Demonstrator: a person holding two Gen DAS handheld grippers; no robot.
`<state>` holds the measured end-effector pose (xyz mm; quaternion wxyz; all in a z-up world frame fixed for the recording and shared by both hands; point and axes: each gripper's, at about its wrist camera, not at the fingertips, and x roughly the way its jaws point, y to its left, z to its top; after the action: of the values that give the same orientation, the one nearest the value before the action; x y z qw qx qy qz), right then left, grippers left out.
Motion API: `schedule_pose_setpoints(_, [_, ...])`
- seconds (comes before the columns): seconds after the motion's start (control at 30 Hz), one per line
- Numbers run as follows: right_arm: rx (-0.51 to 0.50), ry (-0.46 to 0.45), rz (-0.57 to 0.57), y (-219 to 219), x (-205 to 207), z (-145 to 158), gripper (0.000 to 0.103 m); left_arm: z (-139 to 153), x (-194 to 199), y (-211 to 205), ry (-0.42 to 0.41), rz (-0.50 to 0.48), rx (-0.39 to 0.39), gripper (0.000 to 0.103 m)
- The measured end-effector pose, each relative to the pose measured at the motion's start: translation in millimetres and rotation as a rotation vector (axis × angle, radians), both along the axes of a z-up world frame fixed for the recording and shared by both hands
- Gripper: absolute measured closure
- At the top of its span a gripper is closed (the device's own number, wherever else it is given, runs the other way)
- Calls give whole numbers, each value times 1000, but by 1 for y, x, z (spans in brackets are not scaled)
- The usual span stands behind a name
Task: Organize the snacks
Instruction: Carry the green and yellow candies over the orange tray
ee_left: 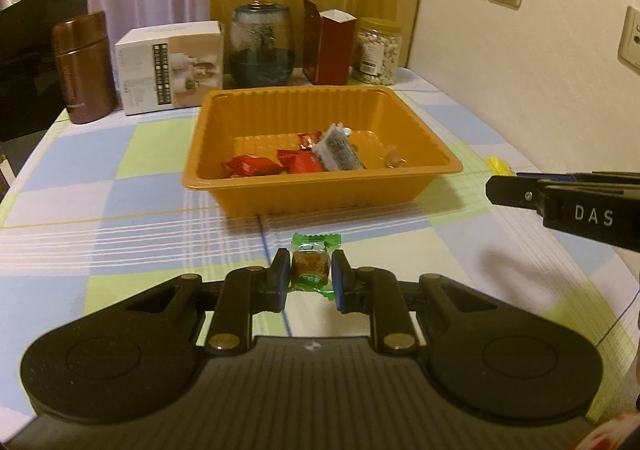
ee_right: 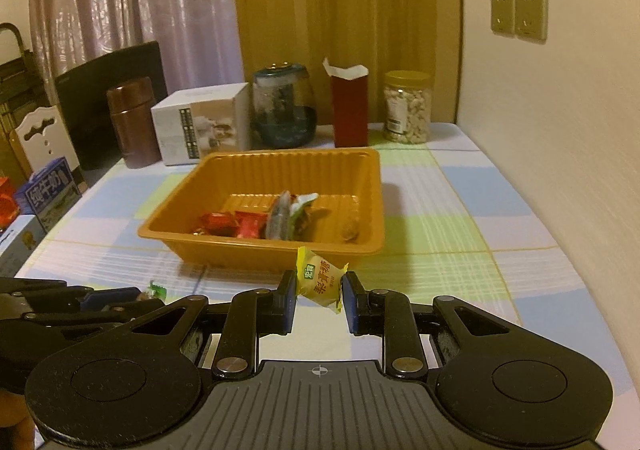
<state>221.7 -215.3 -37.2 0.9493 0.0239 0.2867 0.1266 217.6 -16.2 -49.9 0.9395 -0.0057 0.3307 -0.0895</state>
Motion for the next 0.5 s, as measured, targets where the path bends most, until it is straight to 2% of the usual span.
schedule_pose_setpoints(0.5, [3, -21, 44, 26, -3, 9, 78, 22, -3, 24, -46, 33, 1, 84])
